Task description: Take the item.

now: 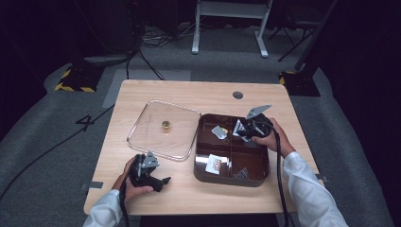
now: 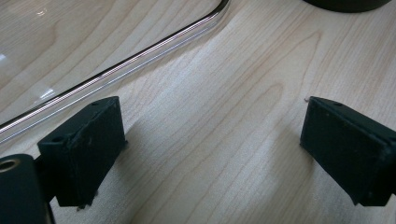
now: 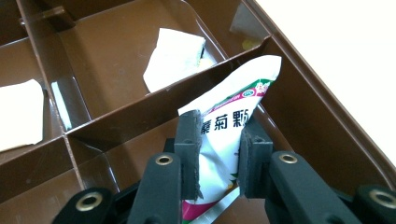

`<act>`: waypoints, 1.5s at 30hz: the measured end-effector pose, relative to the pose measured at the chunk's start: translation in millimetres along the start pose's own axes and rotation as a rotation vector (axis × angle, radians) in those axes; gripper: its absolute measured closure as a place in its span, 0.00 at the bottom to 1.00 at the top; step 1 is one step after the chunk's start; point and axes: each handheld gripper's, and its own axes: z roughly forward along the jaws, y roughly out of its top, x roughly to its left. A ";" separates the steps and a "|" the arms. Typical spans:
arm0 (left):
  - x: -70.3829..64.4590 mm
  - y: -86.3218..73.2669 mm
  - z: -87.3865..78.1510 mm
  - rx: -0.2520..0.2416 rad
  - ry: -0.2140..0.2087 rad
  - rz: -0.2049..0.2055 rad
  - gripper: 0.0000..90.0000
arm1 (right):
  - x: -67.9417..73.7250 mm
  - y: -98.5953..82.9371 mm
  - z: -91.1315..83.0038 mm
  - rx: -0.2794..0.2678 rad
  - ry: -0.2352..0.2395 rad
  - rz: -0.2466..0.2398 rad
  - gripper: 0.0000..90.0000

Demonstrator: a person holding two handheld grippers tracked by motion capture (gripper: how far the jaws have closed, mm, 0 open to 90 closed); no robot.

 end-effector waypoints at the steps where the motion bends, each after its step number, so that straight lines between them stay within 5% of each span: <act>1: 0.0 0.0 0.0 0.000 0.000 0.000 0.07 | 1.1 0.7 -2.3 -0.008 0.001 0.003 0.82; 45: -0.2 -0.1 -0.1 0.000 0.001 0.000 0.07 | 7.6 1.2 -56.4 -0.109 -0.010 -0.026 0.81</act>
